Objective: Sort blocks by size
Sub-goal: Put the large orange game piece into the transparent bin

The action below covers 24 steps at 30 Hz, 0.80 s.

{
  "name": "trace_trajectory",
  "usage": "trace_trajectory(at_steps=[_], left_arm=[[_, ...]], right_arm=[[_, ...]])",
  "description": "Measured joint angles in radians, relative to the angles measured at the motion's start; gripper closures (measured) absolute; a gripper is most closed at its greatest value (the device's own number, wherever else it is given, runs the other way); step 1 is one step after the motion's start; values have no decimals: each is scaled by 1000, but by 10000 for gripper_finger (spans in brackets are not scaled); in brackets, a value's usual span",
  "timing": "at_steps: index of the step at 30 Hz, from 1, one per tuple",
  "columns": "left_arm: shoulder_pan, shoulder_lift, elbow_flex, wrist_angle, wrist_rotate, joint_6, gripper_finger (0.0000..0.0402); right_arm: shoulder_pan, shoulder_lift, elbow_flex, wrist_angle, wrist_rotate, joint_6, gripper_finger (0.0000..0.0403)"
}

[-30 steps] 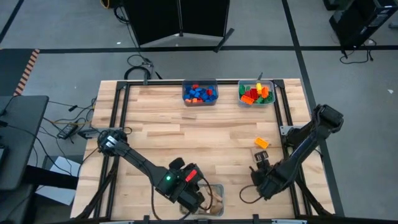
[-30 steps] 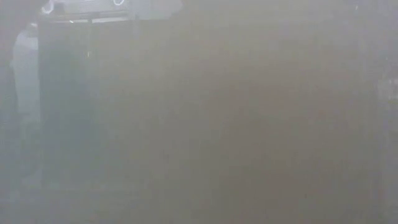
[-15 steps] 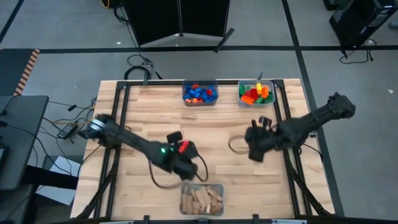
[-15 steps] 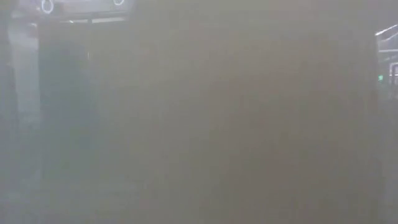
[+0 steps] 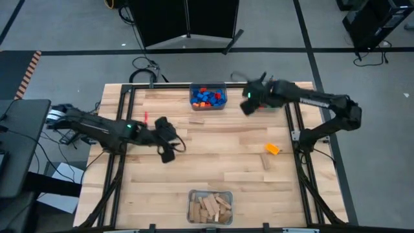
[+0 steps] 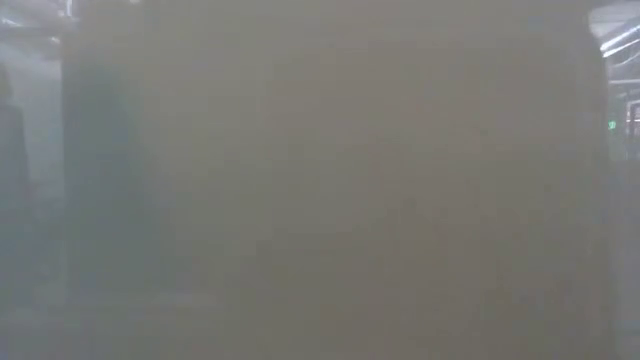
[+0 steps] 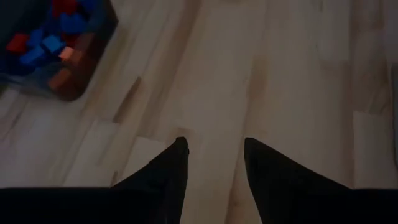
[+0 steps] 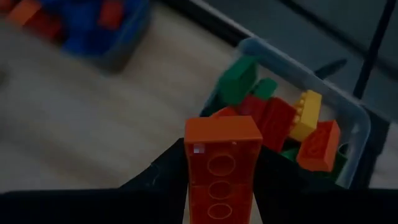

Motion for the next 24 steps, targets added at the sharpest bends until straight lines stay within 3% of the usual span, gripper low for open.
trace_trajectory(at_steps=[7, 13, 20, 24], left_arm=[[127, -221, -159, 51, 107, 66, 239], [195, -301, -204, 42, 153, 111, 239], [234, -302, -204, 41, 201, 173, 239], [262, -302, -204, 39, 211, 188, 239]], right_arm=[[-307, 99, 1, 146, -186, -19, 254], [-421, 199, 1, 165, -199, -68, 248], [-468, 246, 1, 202, -219, -66, 144], [-469, 236, 1, 200, -236, -67, 118]])
